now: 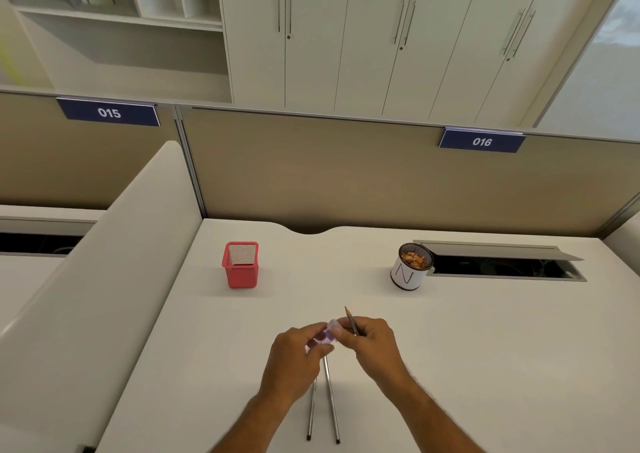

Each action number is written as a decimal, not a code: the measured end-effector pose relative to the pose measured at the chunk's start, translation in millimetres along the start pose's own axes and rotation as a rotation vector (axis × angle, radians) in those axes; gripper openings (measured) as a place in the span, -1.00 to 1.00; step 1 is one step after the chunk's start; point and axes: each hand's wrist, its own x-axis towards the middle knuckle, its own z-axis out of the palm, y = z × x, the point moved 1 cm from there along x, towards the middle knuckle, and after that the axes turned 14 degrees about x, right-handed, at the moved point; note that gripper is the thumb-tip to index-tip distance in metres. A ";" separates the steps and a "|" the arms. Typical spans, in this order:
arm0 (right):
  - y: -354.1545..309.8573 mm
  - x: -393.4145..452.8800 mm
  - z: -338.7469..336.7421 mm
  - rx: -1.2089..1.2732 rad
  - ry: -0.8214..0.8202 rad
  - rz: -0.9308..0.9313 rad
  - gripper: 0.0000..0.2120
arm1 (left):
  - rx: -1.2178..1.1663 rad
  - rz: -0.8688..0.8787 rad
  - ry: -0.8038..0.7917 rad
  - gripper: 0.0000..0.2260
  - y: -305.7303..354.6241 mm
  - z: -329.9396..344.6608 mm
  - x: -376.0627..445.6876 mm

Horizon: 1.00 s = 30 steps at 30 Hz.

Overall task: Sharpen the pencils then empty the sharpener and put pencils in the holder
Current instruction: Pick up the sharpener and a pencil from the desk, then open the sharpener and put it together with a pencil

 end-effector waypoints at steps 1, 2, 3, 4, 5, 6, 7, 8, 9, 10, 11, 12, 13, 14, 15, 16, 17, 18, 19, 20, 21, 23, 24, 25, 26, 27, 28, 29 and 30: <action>-0.1 1.2 -1.3 0.014 0.041 0.017 -0.82 | 0.007 0.011 -0.002 -0.71 0.0 0.2 0.6; -0.1 2.5 -4.0 0.037 0.075 0.037 -0.79 | 0.008 0.023 -0.007 -0.71 0.1 0.7 0.9; -0.3 3.8 -6.7 0.074 0.088 0.059 -0.77 | 0.010 0.038 -0.010 -0.70 1.0 0.5 0.7; -0.3 4.5 -9.1 0.126 0.082 0.085 -0.76 | 0.017 0.054 -0.007 -0.70 2.2 -0.1 0.7; -0.4 5.1 -10.9 0.175 0.063 0.115 -0.75 | 0.021 0.070 0.003 -0.69 2.8 -0.6 1.1; -1.0 5.1 -11.7 0.200 0.042 0.146 -0.73 | 0.021 0.083 0.018 -0.69 2.8 -1.0 2.2; -1.6 5.2 -12.2 0.201 0.030 0.172 -0.72 | 0.021 0.092 0.032 -0.69 2.2 -1.7 3.5; -1.6 5.6 -13.3 0.186 0.030 0.196 -0.71 | 0.022 0.098 0.045 -0.70 2.0 -2.8 4.8; -1.6 6.0 -14.9 0.168 0.034 0.209 -0.72 | 0.026 0.104 0.059 -0.70 2.1 -4.3 6.1; -2.0 6.3 -17.1 0.129 0.039 0.200 -0.74 | 0.033 0.112 0.076 -0.70 2.1 -6.0 7.5; -3.3 6.8 -20.4 0.063 0.044 0.152 -0.77 | 0.041 0.123 0.095 -0.71 2.1 -8.2 9.1; -5.4 6.6 -23.9 -0.021 0.046 0.069 -0.78 | 0.047 0.135 0.113 -0.71 2.4 -10.7 10.7; -8.0 6.6 -27.5 -0.102 0.046 -0.031 -0.77 | 0.051 0.146 0.131 -0.70 3.2 -13.8 12.2; -11.3 6.5 -31.2 -0.161 0.047 -0.132 -0.75 | 0.051 0.154 0.149 -0.70 4.0 -16.5 13.9; -14.9 6.5 -34.0 -0.196 0.052 -0.215 -0.74 | 0.047 0.163 0.167 -0.70 5.0 -19.0 15.7; -18.0 6.9 -36.5 -0.224 0.060 -0.286 -0.75 | 0.045 0.172 0.185 -0.70 5.9 -20.8 17.3; -20.7 8.3 -38.5 -0.259 0.065 -0.354 -0.75 | 0.044 0.186 0.202 -0.71 6.8 -22.2 18.7; -23.3 9.6 -39.6 -0.310 0.067 -0.416 -0.75 | 0.047 0.199 0.214 -0.71 8.1 -23.2 19.7; -26.4 10.1 -39.7 -0.369 0.064 -0.468 -0.75 | 0.053 0.213 0.222 -0.72 9.6 -24.0 20.2; -28.7 10.6 -39.8 -0.430 0.061 -0.510 -0.74 | 0.060 0.227 0.226 -0.73 11.2 -24.6 20.5; -30.3 10.9 -39.7 -0.489 0.056 -0.544 -0.73 | 0.068 0.243 0.228 -0.73 13.0 -25.4 20.2; -34.3 10.6 -39.0 -0.588 0.036 -0.604 -0.72 | 0.088 0.258 0.222 -0.72 15.7 -27.5 20.1; -36.9 10.4 -39.0 -0.622 0.026 -0.626 -0.72 | 0.099 0.260 0.214 -0.71 16.1 -28.9 20.4; -39.7 10.4 -39.3 -0.651 0.016 -0.643 -0.73 | 0.110 0.264 0.204 -0.70 16.1 -30.6 20.9; -42.9 10.4 -39.7 -0.683 0.005 -0.655 -0.73 | 0.120 0.272 0.192 -0.70 15.7 -32.3 21.7; -46.0 9.8 -39.7 -0.712 -0.007 -0.668 -0.74 | 0.131 0.285 0.176 -0.70 15.2 -34.2 22.5; -48.9 9.2 -38.9 -0.730 -0.020 -0.677 -0.75 | 0.141 0.299 0.161 -0.70 15.1 -35.9 23.4; -51.2 8.4 -37.4 -0.738 -0.036 -0.681 -0.75 | 0.148 0.312 0.148 -0.70 15.8 -37.6 23.9; -53.3 7.5 -35.3 -0.744 -0.052 -0.681 -0.74 | 0.148 0.322 0.139 -0.70 16.9 -38.7 24.4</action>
